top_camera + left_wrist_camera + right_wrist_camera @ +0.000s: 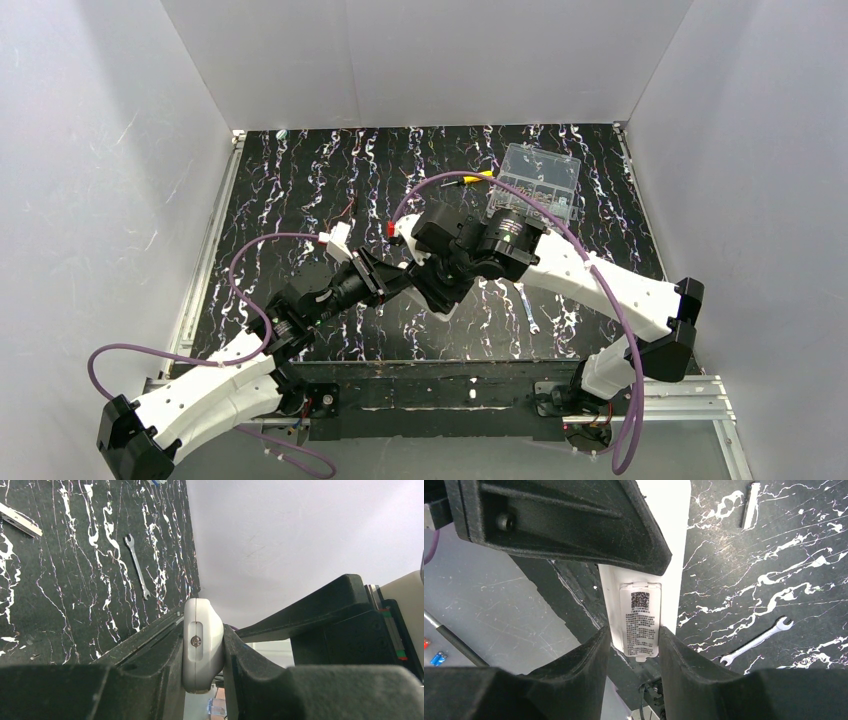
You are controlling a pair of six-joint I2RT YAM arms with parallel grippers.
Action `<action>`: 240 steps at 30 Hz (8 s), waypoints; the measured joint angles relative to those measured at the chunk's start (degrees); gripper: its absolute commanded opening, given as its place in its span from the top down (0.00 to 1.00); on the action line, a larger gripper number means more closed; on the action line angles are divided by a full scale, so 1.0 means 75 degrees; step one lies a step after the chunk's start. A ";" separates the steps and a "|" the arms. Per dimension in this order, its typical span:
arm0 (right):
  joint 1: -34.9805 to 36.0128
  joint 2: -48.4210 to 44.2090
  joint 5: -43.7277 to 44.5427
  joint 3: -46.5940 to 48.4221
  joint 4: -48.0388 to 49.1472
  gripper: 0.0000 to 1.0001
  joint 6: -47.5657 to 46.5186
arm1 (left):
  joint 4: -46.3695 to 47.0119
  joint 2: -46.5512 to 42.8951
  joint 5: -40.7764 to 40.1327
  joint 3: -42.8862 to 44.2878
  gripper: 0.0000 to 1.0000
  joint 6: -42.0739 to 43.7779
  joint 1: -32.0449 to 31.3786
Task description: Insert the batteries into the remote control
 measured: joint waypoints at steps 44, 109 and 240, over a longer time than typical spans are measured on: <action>-0.1582 -0.2311 0.0303 -0.0662 0.1180 0.27 0.1355 | 0.0909 0.0224 0.0006 -0.0015 1.00 -0.0402 -0.0006; -0.2602 -0.4226 -0.2422 -0.5275 0.4820 0.42 0.5152 | 0.1239 0.0364 -0.0026 -0.0047 1.00 -0.0539 -0.0006; -0.3188 -0.5537 -0.2011 -0.8151 1.0293 0.40 0.8958 | 0.4030 0.1629 -0.0857 0.0026 1.00 -0.0743 -0.0003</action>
